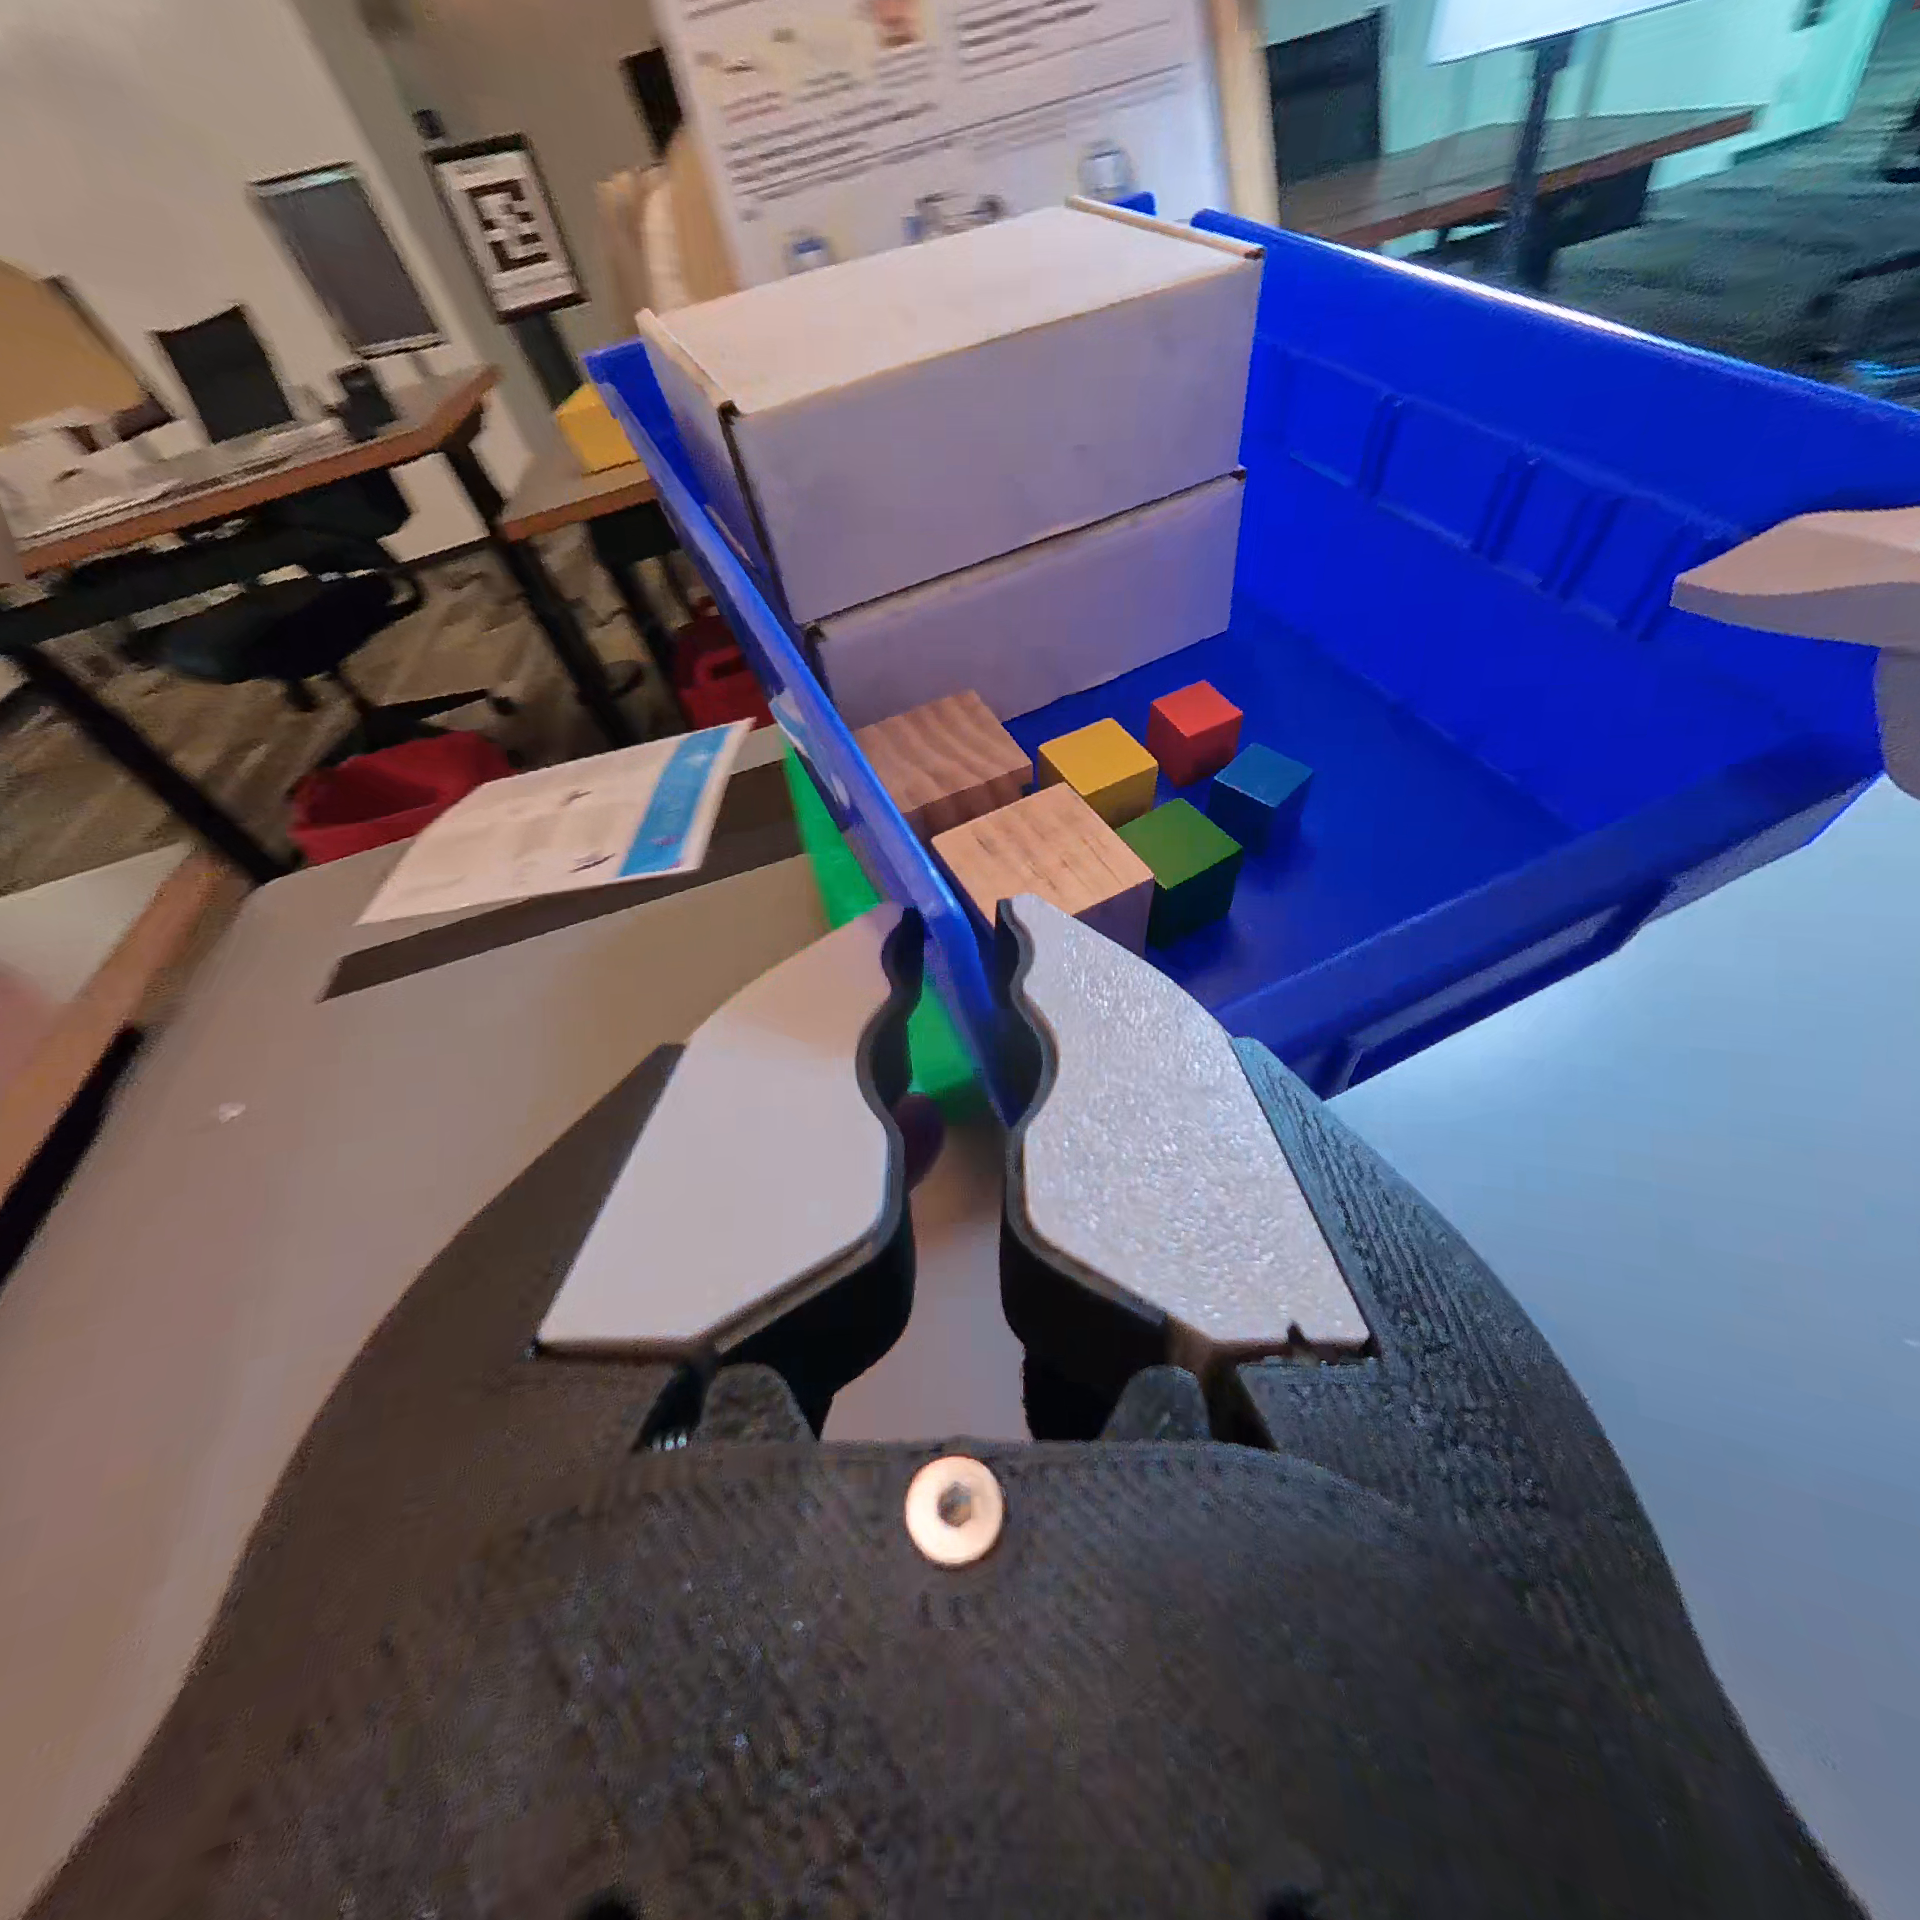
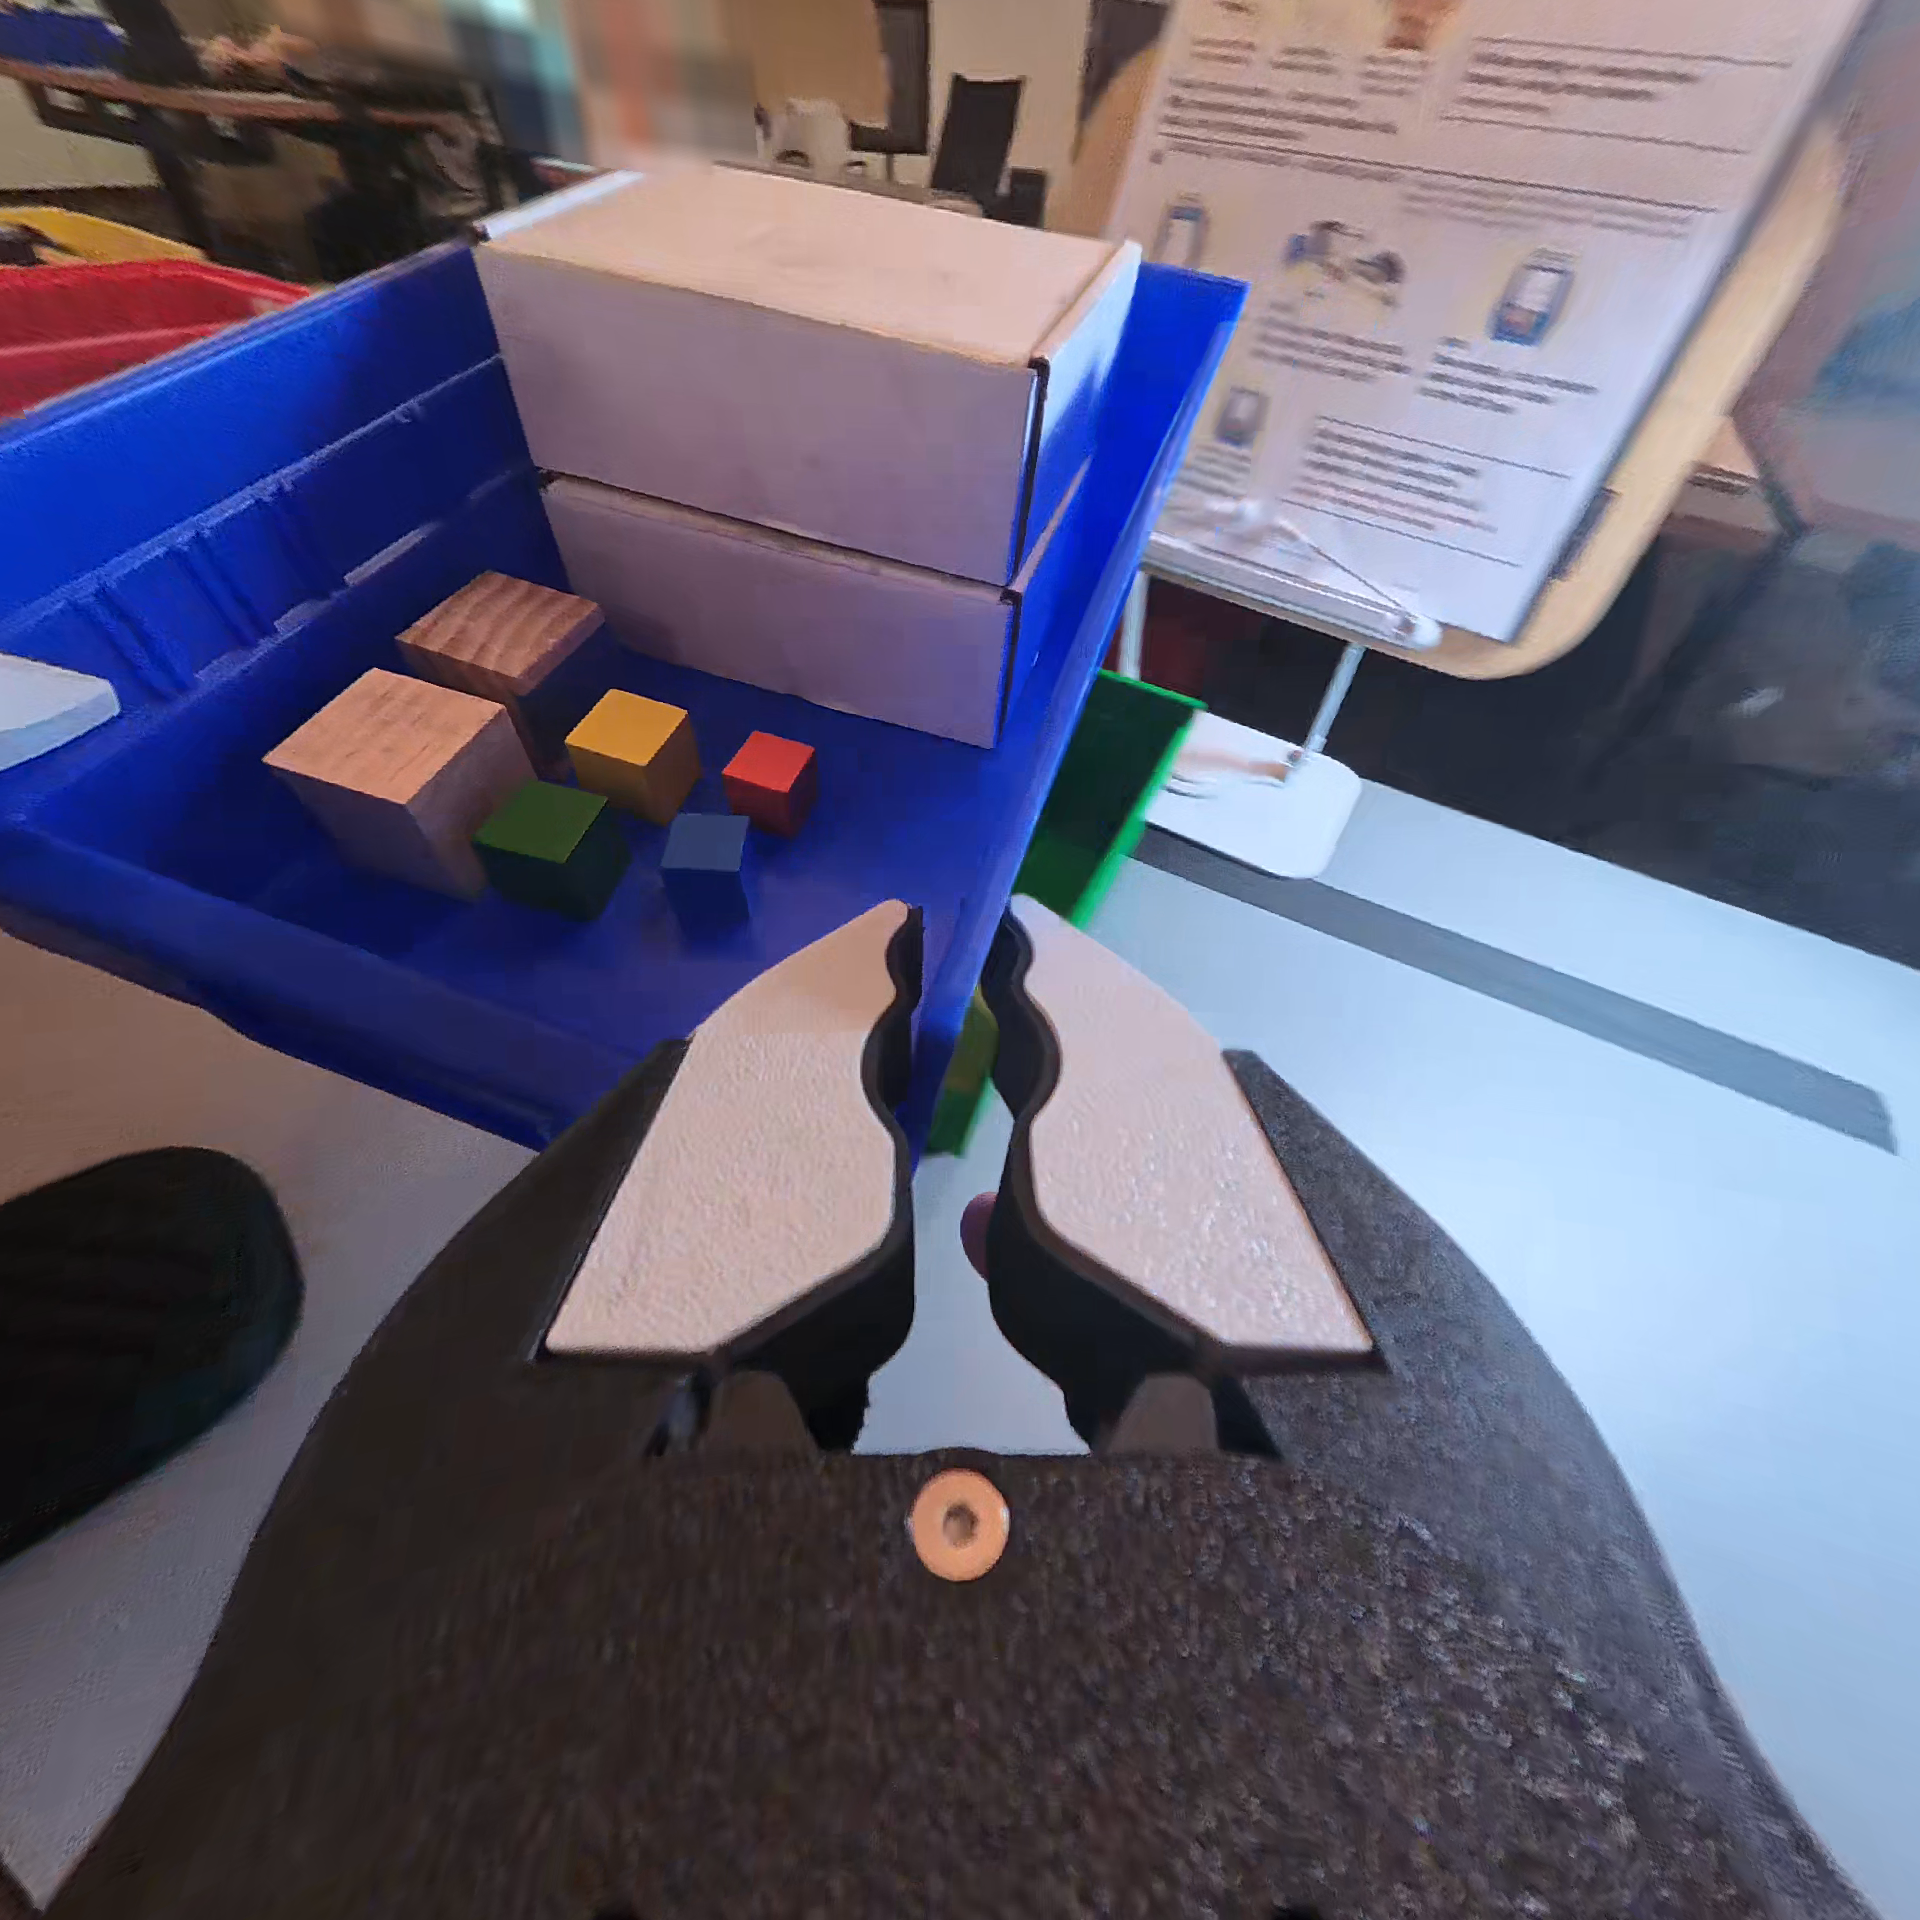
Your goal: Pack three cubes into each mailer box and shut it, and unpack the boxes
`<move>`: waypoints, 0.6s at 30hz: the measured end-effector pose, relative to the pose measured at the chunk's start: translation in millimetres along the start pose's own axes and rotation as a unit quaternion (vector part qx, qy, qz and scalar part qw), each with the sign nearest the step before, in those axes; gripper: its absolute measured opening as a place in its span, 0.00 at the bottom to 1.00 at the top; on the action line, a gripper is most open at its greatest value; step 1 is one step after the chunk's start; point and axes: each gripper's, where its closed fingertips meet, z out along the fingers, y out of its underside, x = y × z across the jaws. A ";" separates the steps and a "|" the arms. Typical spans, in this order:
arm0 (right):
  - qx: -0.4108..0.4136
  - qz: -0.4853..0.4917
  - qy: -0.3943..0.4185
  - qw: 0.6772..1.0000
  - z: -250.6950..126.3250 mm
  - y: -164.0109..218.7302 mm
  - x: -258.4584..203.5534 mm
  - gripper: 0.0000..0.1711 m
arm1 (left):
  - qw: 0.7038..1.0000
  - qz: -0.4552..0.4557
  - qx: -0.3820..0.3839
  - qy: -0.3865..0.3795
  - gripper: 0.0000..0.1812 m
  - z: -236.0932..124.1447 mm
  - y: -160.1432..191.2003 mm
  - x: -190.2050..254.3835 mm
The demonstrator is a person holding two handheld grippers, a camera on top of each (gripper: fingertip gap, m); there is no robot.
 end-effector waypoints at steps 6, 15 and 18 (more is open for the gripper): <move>0.002 -0.017 -0.098 0.995 57.1 -12.8 -98.8 0.07 | 0.995 -0.035 -0.014 -0.092 0.06 -40.3 31.1 -95.7; 0.008 -0.013 -0.171 0.985 109.4 31.8 -179.4 0.10 | 0.986 -0.091 -0.052 -0.129 0.04 -40.6 114.5 -166.2; -0.008 -0.014 -0.180 0.984 123.7 56.8 -196.0 0.11 | 0.985 -0.095 -0.067 -0.126 0.04 -36.9 139.3 -177.2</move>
